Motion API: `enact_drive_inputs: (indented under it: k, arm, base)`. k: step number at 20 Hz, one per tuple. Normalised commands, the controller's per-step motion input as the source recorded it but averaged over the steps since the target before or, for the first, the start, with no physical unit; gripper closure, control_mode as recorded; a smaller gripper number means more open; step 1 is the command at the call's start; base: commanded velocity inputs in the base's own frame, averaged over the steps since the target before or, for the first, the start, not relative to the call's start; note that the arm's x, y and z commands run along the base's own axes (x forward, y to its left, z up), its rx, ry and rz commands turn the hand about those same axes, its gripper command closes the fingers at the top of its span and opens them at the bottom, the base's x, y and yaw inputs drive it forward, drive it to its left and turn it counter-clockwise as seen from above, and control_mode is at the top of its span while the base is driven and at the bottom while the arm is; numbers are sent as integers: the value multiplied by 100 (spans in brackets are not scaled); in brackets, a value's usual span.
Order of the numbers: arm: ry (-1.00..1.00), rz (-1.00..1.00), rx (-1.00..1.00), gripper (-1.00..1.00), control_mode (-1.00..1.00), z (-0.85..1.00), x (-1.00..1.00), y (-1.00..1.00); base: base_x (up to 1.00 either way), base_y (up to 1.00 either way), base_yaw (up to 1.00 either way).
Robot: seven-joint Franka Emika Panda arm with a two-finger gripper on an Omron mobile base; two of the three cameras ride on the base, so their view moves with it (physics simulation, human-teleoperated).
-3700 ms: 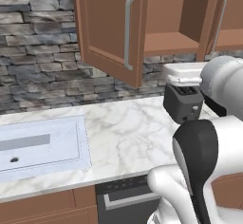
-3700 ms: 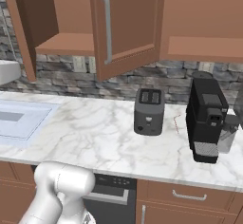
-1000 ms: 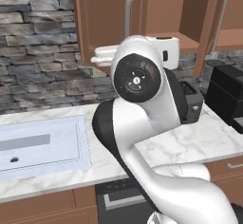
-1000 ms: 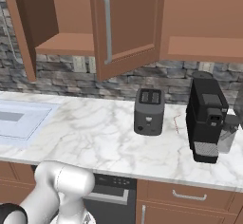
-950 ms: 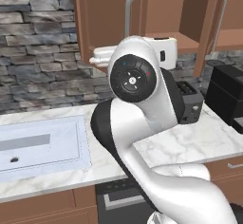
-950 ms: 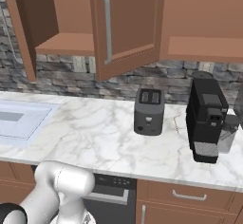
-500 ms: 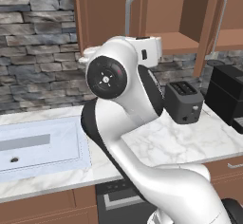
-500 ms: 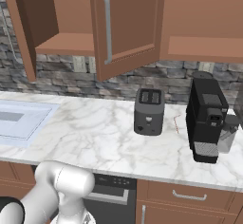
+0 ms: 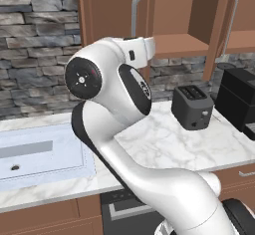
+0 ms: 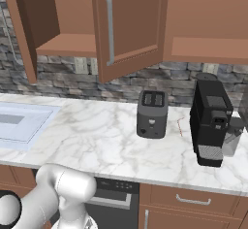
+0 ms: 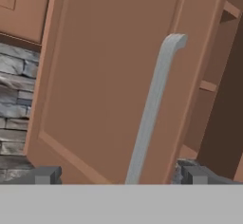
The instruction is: Close all open cabinet doors.
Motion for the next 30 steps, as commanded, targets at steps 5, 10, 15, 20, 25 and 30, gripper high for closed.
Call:
enact_drive_inputs:
  k: [5,10,15,20,25,30]
  arm:
    - [0,-3,0,-100,-100,0,18,-16]
    - [0,0,0,-100,-100,0,11,-34]
    - [0,0,0,-100,-100,-1,9,-36]
    - [0,-1,0,-100,-100,0,33,-18]
    - [6,-8,0,-100,-100,0,58,0]
    - [5,-9,0,-100,-100,0,61,13]
  base:
    - [0,0,0]
    - [0,0,0]
    - [0,0,0]
    - [0,0,0]
    - [0,0,0]
    - [0,0,0]
